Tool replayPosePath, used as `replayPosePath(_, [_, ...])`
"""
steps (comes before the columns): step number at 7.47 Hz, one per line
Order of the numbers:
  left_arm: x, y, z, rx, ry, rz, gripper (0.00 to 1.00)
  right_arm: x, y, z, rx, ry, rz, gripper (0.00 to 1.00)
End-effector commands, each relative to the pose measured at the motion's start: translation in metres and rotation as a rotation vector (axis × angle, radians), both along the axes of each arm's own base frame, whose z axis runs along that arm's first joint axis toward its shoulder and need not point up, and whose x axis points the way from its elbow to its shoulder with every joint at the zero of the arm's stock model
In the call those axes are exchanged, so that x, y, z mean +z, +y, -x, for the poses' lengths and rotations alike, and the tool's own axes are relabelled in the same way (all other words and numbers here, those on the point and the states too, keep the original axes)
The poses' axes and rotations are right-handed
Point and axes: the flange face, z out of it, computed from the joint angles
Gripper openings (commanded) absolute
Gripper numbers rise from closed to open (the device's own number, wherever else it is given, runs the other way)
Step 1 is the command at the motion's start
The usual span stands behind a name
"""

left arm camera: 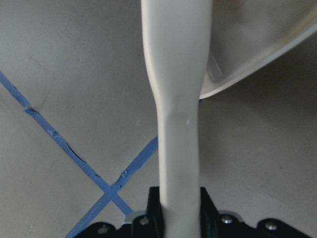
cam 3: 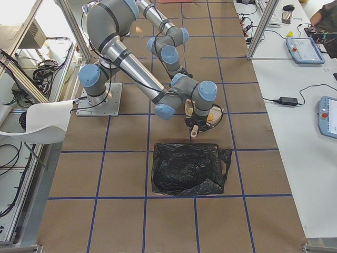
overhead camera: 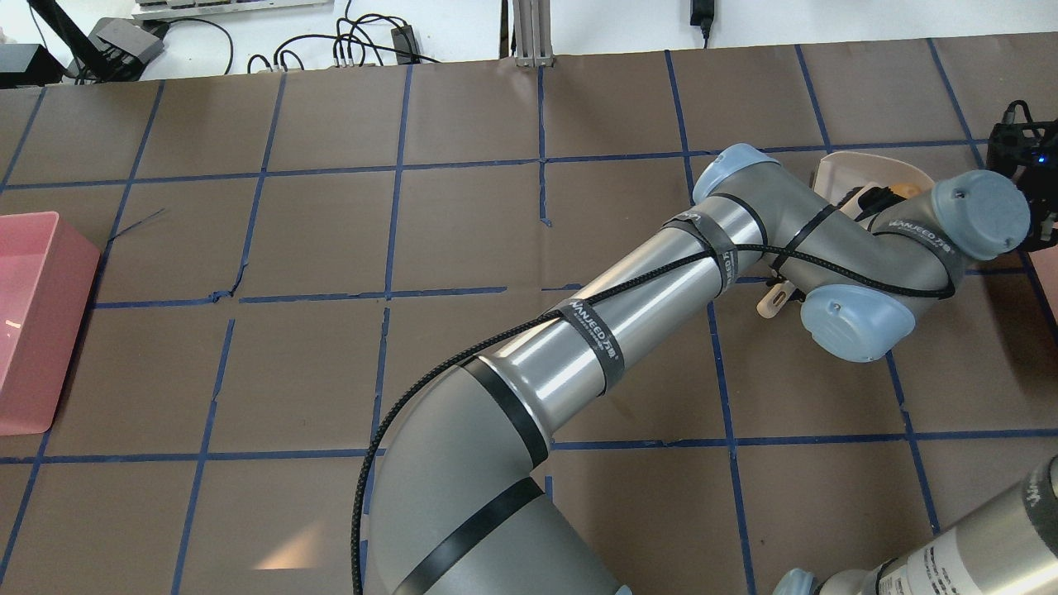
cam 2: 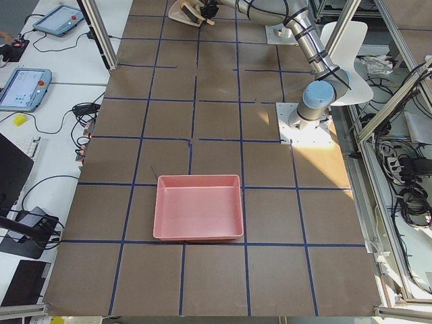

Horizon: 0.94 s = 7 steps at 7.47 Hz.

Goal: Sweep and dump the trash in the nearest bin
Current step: 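Sweep the remaining cube into the dustpan with the left-held brush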

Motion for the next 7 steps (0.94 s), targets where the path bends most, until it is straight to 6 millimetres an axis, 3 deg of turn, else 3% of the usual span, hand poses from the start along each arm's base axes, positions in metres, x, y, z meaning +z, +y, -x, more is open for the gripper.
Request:
replayPosePath(1, [0.030, -0.012, -0.025, 0.040, 0.012, 0.005, 0.01, 0.011, -0.003, 0.004, -0.001, -0.007, 0.033, 0.23])
replayPosePath(2, [0.048, -0.032, -0.067, 0.124, 0.006, -0.003, 0.00, 0.011, -0.002, 0.010, -0.014, -0.025, 0.046, 0.22])
replayPosePath(3, [0.069, -0.041, -0.121, 0.245, 0.005, -0.016, 0.00, 0.016, 0.002, 0.022, -0.041, -0.023, 0.055, 0.21])
replayPosePath(4, [0.084, -0.042, -0.194, 0.352, -0.015, -0.041, 0.00, 0.021, 0.007, 0.036, -0.072, -0.064, 0.099, 0.18])
replayPosePath(5, [0.088, -0.021, -0.248, 0.432, 0.003, -0.093, 0.00, 0.035, 0.022, 0.065, -0.124, -0.071, 0.133, 0.15])
replayPosePath(7, [0.060, 0.052, -0.313, 0.488, -0.008, -0.174, 0.00, 0.089, 0.079, 0.121, -0.254, -0.078, 0.143, 0.13])
